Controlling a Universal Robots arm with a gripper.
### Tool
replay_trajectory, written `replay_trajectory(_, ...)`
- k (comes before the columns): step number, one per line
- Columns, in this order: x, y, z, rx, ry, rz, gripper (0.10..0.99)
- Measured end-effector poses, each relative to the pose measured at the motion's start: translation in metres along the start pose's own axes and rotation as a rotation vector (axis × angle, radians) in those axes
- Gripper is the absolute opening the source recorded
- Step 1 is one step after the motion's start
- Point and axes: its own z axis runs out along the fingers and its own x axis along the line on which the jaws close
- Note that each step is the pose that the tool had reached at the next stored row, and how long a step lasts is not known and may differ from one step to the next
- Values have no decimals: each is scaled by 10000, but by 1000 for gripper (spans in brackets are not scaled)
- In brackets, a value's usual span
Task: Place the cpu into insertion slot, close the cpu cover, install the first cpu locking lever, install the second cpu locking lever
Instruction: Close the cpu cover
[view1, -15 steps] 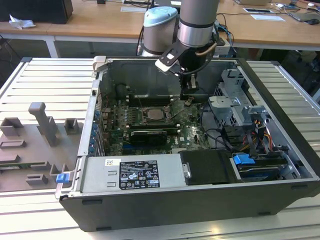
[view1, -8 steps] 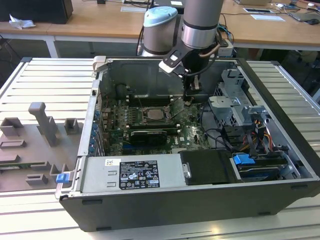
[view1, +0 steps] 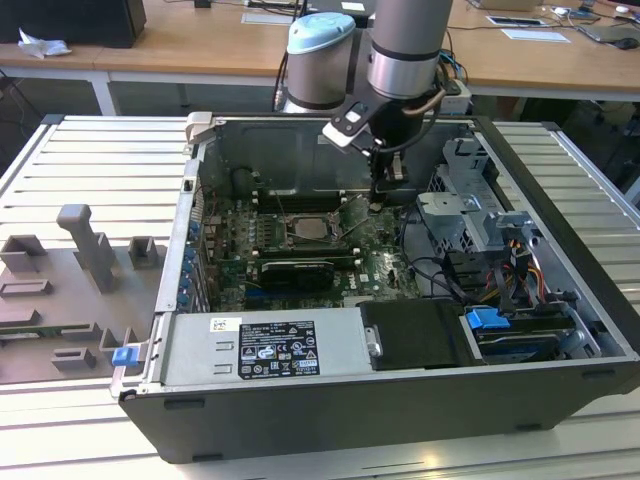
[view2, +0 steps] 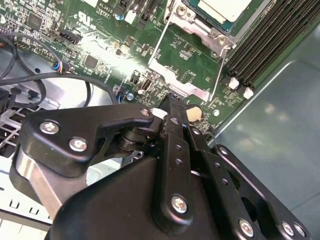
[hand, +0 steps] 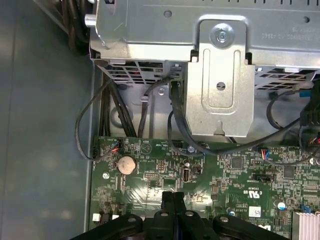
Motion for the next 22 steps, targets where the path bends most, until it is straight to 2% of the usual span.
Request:
replay_trajectory(8,-1,10,34,0,-1,0,106)
replay_trajectory(14,-2,1,100,0,-1,1,106)
replay_trajectory(16,-1,-27,101,0,-1,0,106)
replay_trajectory(19,3,-116,99,1,-2,1,106)
replay_trajectory(22,4,-147,98,1,-1,0,106)
